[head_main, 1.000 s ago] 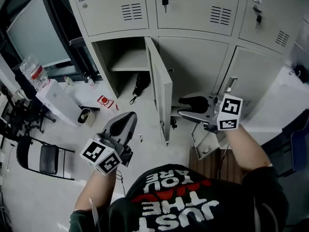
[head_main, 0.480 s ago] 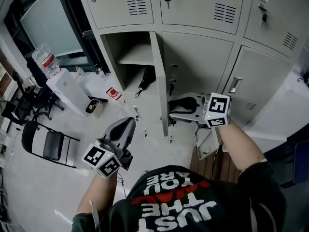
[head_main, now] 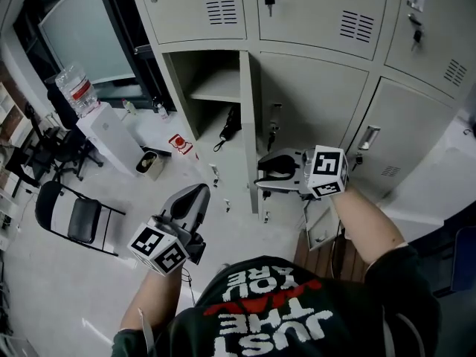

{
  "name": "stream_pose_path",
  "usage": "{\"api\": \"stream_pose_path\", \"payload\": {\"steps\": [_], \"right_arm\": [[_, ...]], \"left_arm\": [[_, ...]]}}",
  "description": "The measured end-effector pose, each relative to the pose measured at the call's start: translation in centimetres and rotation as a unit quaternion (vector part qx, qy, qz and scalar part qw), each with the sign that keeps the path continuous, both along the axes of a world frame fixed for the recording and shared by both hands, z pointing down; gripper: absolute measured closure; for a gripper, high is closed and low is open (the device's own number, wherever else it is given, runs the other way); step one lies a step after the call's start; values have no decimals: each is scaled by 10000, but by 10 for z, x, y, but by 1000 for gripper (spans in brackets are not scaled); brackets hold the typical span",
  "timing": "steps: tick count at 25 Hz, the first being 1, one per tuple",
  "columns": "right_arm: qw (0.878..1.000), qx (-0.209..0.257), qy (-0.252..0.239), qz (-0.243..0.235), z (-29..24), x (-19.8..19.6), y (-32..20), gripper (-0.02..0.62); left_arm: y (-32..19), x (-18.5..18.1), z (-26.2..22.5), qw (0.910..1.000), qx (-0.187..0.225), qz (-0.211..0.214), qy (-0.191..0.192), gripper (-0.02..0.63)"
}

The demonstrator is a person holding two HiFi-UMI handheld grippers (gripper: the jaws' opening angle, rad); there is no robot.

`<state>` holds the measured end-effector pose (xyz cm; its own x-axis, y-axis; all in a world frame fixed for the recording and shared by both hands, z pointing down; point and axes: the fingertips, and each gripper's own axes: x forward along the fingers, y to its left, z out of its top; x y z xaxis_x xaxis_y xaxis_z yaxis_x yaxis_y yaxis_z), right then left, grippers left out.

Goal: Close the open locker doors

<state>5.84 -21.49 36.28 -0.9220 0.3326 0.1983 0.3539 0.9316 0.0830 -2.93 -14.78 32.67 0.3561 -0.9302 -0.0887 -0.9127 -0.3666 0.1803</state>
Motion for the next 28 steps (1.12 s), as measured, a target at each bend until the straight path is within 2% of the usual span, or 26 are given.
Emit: {"api": "stream_pose_path", "payload": {"steps": [8,16,22,28], "right_arm": [[9991,-13,17,-422,0,-25,10,466],[9979,21,31,-645,0,-69,17,485],[9992,199,47,-341,1,-118,10,517],[9987,308,-3,410,0,-168,-7,534]], "left_arm": [[-5,-20,3,10000,24,-41,39,598],[-11,-60,9,9998,118,9,140,598],[-24,-108,11,9994,123,273,164,598],[-41,-157,4,9973,97,714,103,598]]}}
